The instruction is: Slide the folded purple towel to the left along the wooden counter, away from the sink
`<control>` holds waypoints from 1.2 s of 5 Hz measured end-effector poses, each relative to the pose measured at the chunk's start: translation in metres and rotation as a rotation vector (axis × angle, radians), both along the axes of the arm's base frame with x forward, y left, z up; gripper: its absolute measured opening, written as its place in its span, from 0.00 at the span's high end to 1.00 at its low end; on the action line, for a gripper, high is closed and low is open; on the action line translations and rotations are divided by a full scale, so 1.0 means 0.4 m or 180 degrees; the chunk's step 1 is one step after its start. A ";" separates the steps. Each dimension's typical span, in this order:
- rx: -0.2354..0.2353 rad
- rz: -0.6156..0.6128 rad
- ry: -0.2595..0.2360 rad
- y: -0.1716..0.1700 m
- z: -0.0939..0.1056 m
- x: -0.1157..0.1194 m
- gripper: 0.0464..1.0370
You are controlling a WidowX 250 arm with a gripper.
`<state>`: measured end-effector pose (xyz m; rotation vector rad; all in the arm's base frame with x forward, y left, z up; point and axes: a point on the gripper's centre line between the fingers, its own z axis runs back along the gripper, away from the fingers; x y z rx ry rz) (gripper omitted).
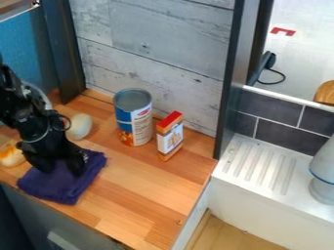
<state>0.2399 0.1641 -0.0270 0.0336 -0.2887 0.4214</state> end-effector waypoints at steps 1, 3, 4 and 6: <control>-0.0029 0.0037 0.0005 0.010 0.001 -0.006 0.04; -0.0183 0.0245 -0.0481 -0.009 0.134 0.040 0.04; -0.0060 0.0222 -0.1003 -0.038 0.276 0.065 0.04; 0.0067 0.0080 -0.0398 -0.144 0.425 -0.141 0.04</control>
